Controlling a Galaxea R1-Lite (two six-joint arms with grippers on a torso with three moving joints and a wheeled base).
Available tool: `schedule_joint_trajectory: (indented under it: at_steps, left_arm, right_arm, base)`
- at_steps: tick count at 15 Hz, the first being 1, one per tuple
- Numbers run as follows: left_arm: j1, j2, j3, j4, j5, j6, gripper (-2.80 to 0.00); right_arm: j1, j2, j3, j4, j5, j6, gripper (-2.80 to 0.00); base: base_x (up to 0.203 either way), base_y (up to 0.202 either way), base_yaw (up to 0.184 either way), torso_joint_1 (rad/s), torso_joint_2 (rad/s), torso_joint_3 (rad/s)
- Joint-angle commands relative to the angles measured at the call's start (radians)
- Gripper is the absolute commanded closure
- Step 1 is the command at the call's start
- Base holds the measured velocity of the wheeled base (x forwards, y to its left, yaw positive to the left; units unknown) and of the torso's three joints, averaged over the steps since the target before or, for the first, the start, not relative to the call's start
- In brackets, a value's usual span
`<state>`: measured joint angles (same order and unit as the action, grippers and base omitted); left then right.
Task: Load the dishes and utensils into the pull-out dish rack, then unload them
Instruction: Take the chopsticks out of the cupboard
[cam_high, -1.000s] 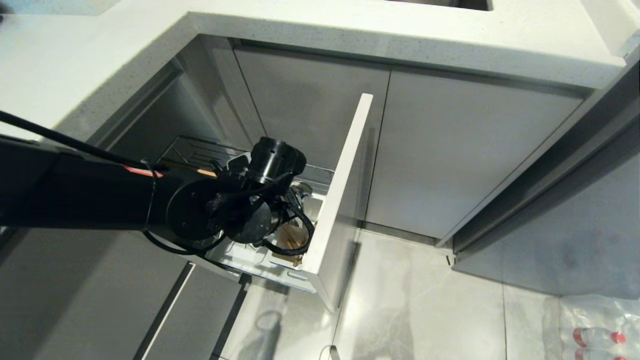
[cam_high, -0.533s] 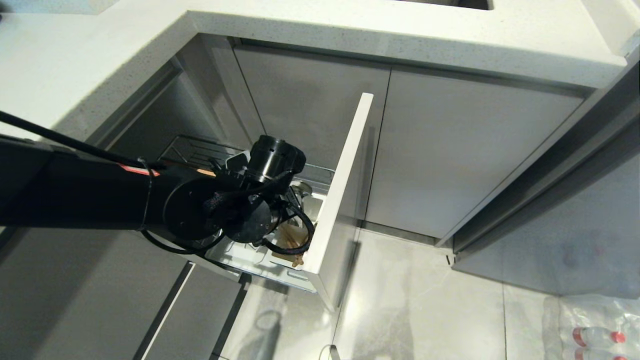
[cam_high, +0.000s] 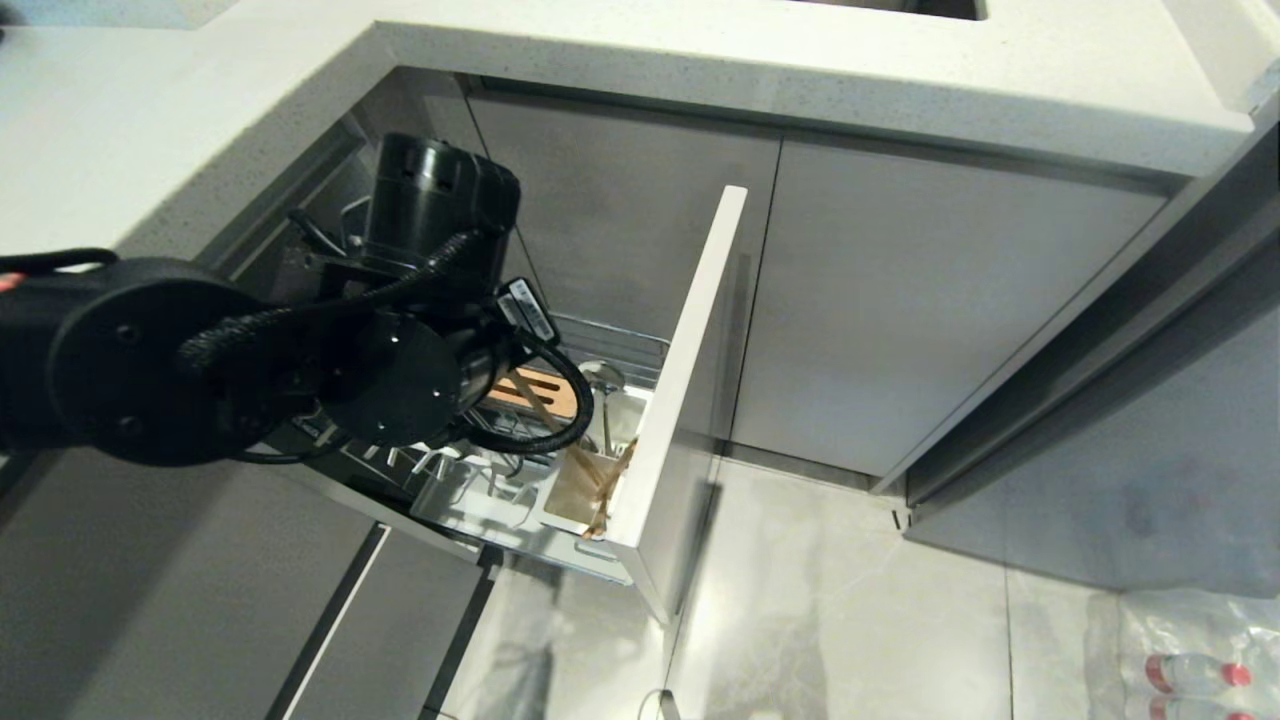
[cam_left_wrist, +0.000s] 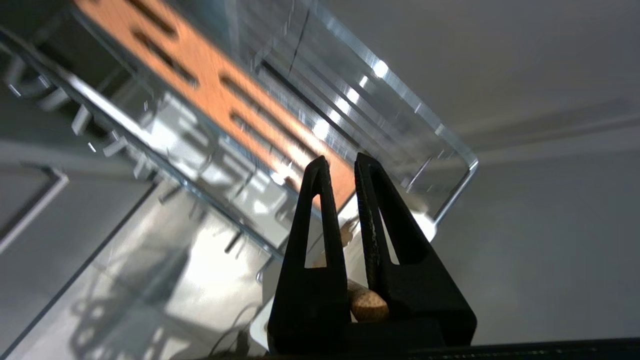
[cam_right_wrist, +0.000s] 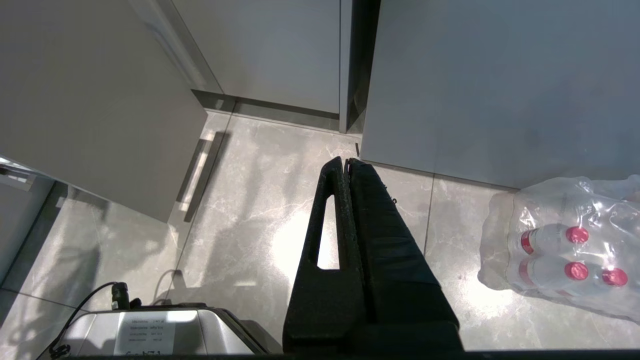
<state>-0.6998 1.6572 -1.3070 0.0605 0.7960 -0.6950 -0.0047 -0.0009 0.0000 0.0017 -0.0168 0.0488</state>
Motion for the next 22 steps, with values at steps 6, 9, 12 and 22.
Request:
schedule_joint_trajectory:
  at_steps: [6,9,12,22]
  left_arm:
    - [0.002,-0.198,-0.015,-0.034,0.016,0.092,0.00]
    - [0.000,-0.234,-0.033,-0.033,0.020,0.104,0.00]
    - [0.001,-0.291,-0.050,-0.036,0.020,0.144,0.00]
    - [0.163,-0.616,-0.097,-0.398,0.008,0.649,0.00]
  right_arm:
    - [0.000,0.001,0.002,0.000,0.000,0.000,0.00]
    - [0.000,0.001,0.002,0.000,0.000,0.000,0.00]
    - [0.000,0.001,0.002,0.000,0.000,0.000,0.00]
    - [0.000,0.001,0.002,0.000,0.000,0.000,0.00]
  base:
    - [0.000,0.000,0.000,0.000,0.00,0.000]
    - [0.000,0.000,0.000,0.000,0.00,0.000]
    - [0.000,0.000,0.000,0.000,0.00,0.000]
    - [0.000,0.000,0.000,0.000,0.00,0.000]
